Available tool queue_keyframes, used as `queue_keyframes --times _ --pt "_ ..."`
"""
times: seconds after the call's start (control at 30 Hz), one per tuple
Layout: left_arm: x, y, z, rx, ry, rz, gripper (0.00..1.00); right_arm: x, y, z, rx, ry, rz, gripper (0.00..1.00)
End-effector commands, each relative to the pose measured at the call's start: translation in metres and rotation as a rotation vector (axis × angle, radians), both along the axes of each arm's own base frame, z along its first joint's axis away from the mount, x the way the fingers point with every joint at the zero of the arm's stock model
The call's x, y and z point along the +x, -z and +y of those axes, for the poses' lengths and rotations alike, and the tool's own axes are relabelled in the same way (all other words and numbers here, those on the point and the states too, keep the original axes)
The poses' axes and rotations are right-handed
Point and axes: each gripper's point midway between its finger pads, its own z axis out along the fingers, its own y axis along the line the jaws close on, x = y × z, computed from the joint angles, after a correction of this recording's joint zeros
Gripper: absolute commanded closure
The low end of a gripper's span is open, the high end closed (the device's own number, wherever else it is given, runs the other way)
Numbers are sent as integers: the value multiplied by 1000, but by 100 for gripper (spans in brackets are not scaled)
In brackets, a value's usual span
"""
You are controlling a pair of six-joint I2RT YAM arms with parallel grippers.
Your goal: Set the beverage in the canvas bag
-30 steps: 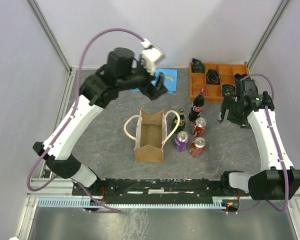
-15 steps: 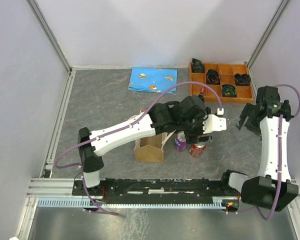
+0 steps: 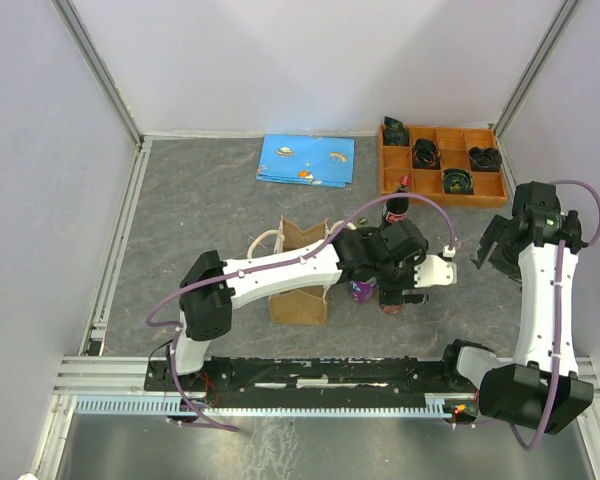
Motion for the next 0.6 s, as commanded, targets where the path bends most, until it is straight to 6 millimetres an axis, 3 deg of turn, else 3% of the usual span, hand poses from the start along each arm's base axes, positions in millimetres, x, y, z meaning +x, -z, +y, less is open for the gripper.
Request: queue_keyframes --times 0.0,0.3,0.57 --pt "1 -3 -18 -80 -3 7 10 -4 -1 2 5 17 -14 1" --pt "6 19 -22 -64 -23 59 5 -3 4 6 29 7 -11 1" --pt "21 49 -21 -20 -58 80 4 0 3 6 34 5 -9 1"
